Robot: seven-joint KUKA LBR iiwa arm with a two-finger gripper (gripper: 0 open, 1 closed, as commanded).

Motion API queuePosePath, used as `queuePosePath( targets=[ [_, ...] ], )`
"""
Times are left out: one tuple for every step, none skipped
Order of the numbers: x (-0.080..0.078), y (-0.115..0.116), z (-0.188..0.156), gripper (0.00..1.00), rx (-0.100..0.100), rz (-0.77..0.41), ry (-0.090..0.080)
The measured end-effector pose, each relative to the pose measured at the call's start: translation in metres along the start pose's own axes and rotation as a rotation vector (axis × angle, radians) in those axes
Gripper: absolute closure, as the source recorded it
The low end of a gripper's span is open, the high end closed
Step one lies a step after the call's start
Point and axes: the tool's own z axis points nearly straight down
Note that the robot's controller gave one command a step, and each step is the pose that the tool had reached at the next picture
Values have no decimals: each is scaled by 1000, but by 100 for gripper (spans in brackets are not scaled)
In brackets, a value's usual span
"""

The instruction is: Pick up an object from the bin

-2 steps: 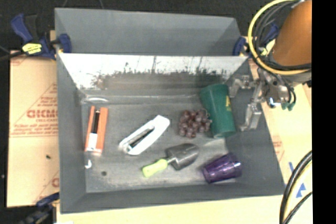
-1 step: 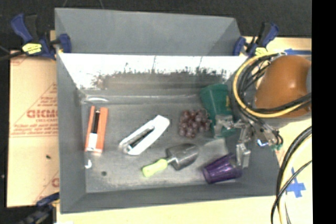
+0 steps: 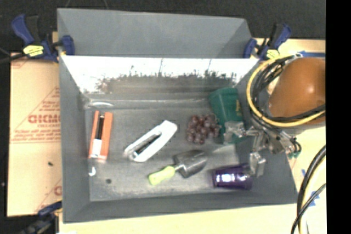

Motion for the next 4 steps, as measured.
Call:
queuePosePath(
  targets=[
    [3, 13, 18, 0, -5, -64, 3],
    [-15, 51, 58, 0, 6, -43, -15],
    [-13, 15, 61, 100, 2, -274, -3],
    [-13, 15, 61, 100, 3, -275, -3]
  ],
)
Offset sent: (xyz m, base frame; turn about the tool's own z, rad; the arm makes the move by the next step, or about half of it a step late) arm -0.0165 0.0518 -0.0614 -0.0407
